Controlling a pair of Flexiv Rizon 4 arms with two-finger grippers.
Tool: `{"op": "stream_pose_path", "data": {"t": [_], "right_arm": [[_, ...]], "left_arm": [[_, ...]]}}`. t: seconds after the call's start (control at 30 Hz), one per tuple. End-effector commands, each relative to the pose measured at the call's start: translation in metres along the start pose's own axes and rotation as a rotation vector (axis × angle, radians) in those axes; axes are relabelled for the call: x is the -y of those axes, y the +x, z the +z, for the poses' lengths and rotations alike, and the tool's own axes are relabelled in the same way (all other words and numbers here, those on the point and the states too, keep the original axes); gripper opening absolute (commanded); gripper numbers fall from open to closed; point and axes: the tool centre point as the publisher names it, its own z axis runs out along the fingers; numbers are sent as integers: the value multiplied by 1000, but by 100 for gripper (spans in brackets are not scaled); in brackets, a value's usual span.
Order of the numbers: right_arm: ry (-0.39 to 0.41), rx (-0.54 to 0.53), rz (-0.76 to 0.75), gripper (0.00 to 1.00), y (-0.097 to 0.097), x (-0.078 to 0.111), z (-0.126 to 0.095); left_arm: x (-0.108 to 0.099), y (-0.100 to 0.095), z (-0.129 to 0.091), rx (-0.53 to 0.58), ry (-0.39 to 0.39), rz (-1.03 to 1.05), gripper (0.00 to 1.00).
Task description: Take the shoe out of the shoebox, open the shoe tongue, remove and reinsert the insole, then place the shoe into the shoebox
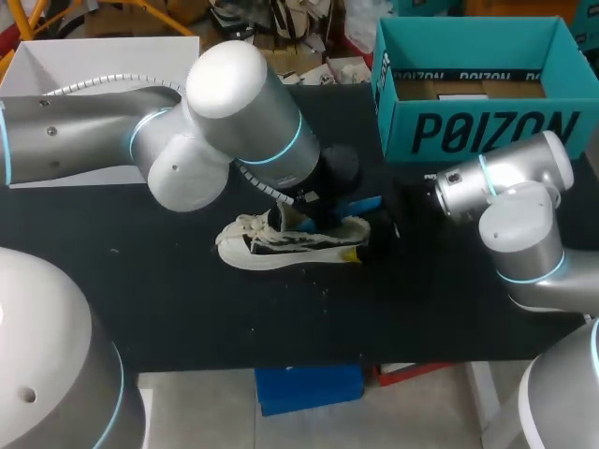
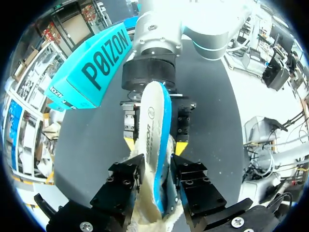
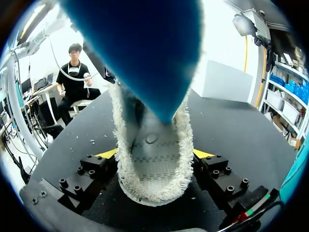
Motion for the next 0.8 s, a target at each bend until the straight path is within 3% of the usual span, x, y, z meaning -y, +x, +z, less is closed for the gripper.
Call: {"op": "stream_pose_path", "data": {"t": [0.03,0.8], "right_arm": [[1,0,1,0,0,6,3],[1,0,1,0,0,6,3]], "left_arm": [[2,-1,0,-3,20,11,33],[24,4,11,-18,43,50,31]]}}
